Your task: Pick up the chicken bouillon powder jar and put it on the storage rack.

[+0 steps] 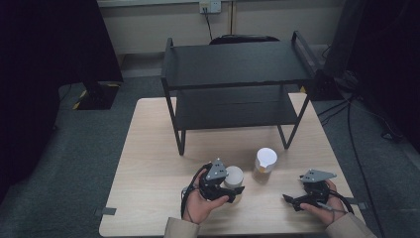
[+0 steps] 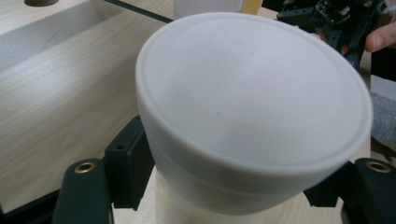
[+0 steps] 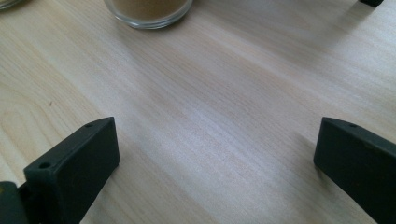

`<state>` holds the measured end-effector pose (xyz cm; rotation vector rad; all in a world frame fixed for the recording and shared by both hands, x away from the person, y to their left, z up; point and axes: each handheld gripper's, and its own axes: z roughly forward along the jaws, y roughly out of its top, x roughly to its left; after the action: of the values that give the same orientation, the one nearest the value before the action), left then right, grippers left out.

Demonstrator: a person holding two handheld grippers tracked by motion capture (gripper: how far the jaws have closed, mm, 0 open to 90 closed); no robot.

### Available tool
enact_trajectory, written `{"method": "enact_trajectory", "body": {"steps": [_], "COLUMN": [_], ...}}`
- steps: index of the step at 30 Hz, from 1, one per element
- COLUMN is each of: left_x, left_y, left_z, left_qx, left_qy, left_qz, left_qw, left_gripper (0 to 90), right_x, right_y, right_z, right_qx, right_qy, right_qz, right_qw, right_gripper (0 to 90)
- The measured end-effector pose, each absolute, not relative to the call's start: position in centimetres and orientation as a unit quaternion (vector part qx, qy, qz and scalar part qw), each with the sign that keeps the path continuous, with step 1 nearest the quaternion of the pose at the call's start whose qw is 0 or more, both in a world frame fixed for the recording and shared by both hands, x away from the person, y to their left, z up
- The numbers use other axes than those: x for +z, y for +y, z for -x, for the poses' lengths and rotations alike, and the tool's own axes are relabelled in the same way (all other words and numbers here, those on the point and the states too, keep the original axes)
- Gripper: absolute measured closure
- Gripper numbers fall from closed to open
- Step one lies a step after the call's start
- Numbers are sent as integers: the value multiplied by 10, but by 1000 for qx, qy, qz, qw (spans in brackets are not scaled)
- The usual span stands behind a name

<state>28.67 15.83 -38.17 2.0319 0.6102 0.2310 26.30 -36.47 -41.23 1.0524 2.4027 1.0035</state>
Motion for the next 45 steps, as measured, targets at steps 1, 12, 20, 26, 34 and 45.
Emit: {"method": "enact_trajectory", "body": {"steps": [1, 12, 20, 26, 34, 45], "left_x": [-381, -377, -371, -370, -367, -353], "left_y": [158, 153, 150, 149, 152, 155], "left_z": [-286, -282, -282, -283, -286, -292], "left_qx": [97, 115, 116, 114, 107, 110], "left_qy": [249, 238, 239, 243, 254, 260], "left_qz": [-834, -842, -847, -848, -847, -842], "left_qw": [482, 469, 460, 458, 455, 460], "left_gripper": [312, 339, 343, 344, 345, 346], "right_x": [-412, -412, -412, -412, -412, -412], "right_y": [-365, -365, -365, -365, -365, -365], "right_z": [-263, -263, -263, -263, -262, -262], "right_qx": [352, 352, 352, 352, 352, 352], "right_qy": [844, 843, 843, 843, 843, 843], "right_qz": [-370, -370, -370, -370, -371, -371], "right_qw": [166, 166, 166, 166, 166, 166], "right_gripper": [0, 0, 0, 0, 0, 0]}}
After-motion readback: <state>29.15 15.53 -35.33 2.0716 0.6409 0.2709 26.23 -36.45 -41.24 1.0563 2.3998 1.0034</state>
